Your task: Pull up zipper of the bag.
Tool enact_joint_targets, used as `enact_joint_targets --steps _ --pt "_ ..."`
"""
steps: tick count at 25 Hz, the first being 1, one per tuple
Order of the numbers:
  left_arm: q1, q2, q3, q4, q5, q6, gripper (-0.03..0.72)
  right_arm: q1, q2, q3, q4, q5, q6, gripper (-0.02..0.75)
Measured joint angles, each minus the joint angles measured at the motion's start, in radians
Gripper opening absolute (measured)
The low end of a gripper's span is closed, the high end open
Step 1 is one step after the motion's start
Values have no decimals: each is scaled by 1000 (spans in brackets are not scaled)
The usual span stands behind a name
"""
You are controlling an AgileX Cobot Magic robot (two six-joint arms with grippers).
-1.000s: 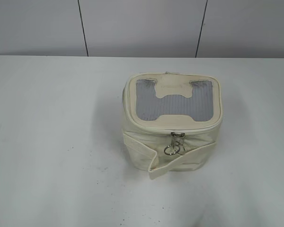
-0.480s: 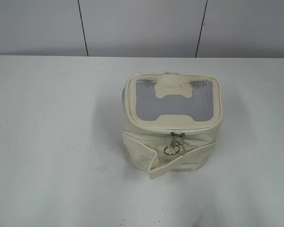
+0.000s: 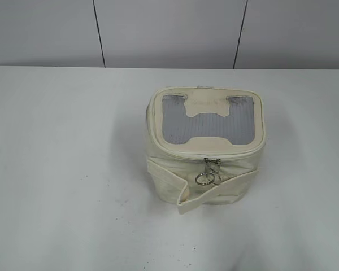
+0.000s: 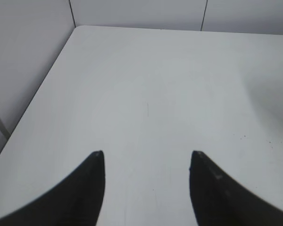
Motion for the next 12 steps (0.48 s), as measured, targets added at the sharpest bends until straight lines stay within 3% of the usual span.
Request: enact_joint_targets --steps 12 --pt "0 0 0 0 0 0 427 0 0 0 0 0 0 534"
